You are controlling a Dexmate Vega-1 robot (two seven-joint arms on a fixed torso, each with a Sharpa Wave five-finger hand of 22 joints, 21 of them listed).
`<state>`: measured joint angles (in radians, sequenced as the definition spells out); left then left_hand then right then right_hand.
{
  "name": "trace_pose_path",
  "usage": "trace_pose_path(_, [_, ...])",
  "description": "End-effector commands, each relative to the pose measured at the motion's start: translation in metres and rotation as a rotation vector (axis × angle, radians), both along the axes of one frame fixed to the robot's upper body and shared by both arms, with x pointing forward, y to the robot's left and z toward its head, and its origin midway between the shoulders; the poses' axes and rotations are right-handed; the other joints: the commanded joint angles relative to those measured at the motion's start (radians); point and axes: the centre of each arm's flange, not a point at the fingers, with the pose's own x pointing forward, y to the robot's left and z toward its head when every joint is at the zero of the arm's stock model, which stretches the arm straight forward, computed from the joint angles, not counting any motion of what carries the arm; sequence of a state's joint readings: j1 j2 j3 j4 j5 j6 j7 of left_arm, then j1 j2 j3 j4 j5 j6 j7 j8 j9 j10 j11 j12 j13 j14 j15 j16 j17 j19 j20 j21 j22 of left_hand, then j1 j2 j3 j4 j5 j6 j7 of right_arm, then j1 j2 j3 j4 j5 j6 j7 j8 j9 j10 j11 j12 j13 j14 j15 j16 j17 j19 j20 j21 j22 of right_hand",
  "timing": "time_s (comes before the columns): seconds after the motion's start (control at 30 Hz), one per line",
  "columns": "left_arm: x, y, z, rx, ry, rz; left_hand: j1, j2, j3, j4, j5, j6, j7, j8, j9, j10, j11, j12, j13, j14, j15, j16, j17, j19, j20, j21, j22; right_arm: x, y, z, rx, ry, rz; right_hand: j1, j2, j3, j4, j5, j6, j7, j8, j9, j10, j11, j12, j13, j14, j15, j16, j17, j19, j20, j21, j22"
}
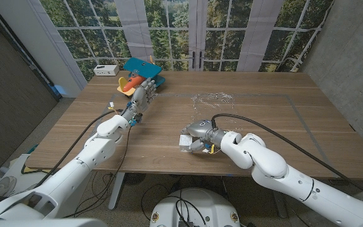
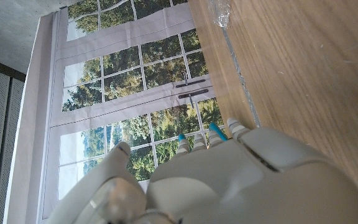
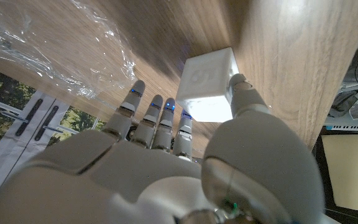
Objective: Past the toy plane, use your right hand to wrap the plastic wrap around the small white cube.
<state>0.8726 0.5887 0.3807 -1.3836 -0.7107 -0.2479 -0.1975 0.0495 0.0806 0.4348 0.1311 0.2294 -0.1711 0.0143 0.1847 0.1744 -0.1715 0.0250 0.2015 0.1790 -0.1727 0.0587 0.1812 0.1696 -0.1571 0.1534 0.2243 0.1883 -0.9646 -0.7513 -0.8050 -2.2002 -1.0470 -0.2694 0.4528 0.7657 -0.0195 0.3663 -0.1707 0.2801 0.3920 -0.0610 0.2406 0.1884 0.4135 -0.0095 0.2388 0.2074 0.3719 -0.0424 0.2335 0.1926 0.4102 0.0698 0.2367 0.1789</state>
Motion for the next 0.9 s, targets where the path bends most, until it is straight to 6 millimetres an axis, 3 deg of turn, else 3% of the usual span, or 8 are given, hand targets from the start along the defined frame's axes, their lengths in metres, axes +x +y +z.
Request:
trace_pose_path(0.03, [0.003,0.000,0.000,0.005,0.005,-0.010,0.008,0.020,-0.002,-0.002,0.004,-0.115,0.000,-0.002,0.002,-0.160,-0.002,-0.002,0.003,-0.167,-0.001,-0.002,0.002,0.006,0.003,-0.002,0.003,0.001,0.000,-0.007,0.006,-0.052,-0.016,0.037,0.009,0.020,0.005,0.020,0.076,-0.002,0.018,0.003,0.093,-0.011,0.031,0.009,0.091,-0.068,0.035,0.018,0.035,-0.014,0.009,0.007])
trace_pose_path(0.13, [0.004,0.000,-0.001,0.005,0.009,-0.008,0.008,0.020,-0.002,-0.001,0.004,-0.115,0.000,-0.002,0.002,-0.159,-0.001,-0.002,0.003,-0.167,0.000,-0.002,0.002,0.007,0.003,-0.003,0.003,-0.003,0.000,-0.007,0.023,-0.084,0.003,0.084,0.033,0.024,0.005,0.027,0.155,-0.009,0.029,0.003,0.180,-0.022,0.074,0.025,0.188,-0.099,0.087,0.049,0.054,-0.020,0.014,0.010])
trace_pose_path(0.27, [0.004,-0.001,-0.001,0.009,0.012,-0.010,0.007,0.020,-0.003,-0.001,0.004,-0.116,0.000,-0.002,0.002,-0.160,0.001,-0.003,0.003,-0.167,-0.001,-0.003,0.003,0.007,0.003,-0.003,0.004,-0.007,0.001,-0.005,0.052,-0.135,0.025,0.133,0.051,0.006,0.007,0.026,0.269,-0.015,0.043,0.005,0.299,-0.035,0.157,0.055,0.267,-0.116,0.157,0.119,0.082,-0.035,0.023,0.013])
trace_pose_path(0.3, [0.004,-0.001,-0.001,0.009,0.012,-0.010,0.007,0.020,-0.003,-0.001,0.004,-0.115,0.000,-0.002,0.002,-0.159,0.001,-0.002,0.003,-0.167,-0.001,-0.003,0.003,0.007,0.003,-0.003,0.004,-0.007,0.001,-0.005,0.052,-0.136,0.026,0.141,0.052,0.002,0.007,0.026,0.287,-0.017,0.045,0.005,0.317,-0.026,0.170,0.060,0.276,-0.120,0.168,0.132,0.084,-0.036,0.024,0.013])
trace_pose_path(0.33, [0.005,-0.001,-0.002,0.011,0.013,-0.011,0.007,0.020,-0.003,-0.001,0.004,-0.116,0.000,-0.002,0.002,-0.159,0.001,-0.002,0.003,-0.167,-0.001,-0.002,0.003,0.007,0.003,-0.003,0.004,-0.009,0.000,-0.005,0.065,-0.154,0.043,0.160,0.059,-0.005,0.006,0.024,0.340,-0.016,0.056,0.007,0.371,-0.024,0.210,0.075,0.312,-0.129,0.198,0.159,0.088,-0.039,0.025,0.014])
trace_pose_path(0.43, [0.005,-0.003,-0.002,0.014,0.015,-0.015,0.007,0.020,-0.003,-0.001,0.004,-0.116,-0.001,-0.002,0.002,-0.160,-0.001,-0.003,0.003,-0.167,-0.001,-0.003,0.003,0.007,0.002,-0.003,0.004,-0.011,-0.001,-0.005,0.089,-0.182,0.055,0.214,0.077,-0.027,0.005,0.016,0.465,-0.012,0.085,0.013,0.440,-0.029,0.290,0.119,0.374,-0.148,0.278,0.248,0.089,-0.047,0.026,0.016])
trace_pose_path(0.57, [0.005,-0.004,-0.001,0.017,0.016,-0.019,0.007,0.020,-0.003,-0.001,0.004,-0.118,-0.002,-0.003,0.002,-0.163,-0.001,-0.004,0.003,-0.170,-0.001,-0.004,0.003,0.005,0.003,-0.004,0.004,-0.012,-0.003,-0.003,0.117,-0.191,0.072,0.234,0.097,-0.032,0.010,0.010,0.527,-0.020,0.107,0.022,0.479,-0.021,0.332,0.142,0.389,-0.156,0.304,0.285,0.097,-0.050,0.030,0.018])
trace_pose_path(0.9, [0.006,-0.007,-0.001,0.013,0.014,-0.024,0.007,0.019,-0.005,-0.001,0.004,-0.122,-0.004,-0.004,0.002,-0.165,0.004,-0.004,0.003,-0.172,0.001,-0.004,0.003,0.005,0.003,-0.004,0.004,-0.011,-0.012,0.014,0.190,-0.216,0.080,0.228,0.101,-0.035,0.019,0.005,0.543,-0.010,0.114,0.027,0.487,-0.014,0.354,0.158,0.398,-0.153,0.298,0.288,0.104,-0.043,0.033,0.018])
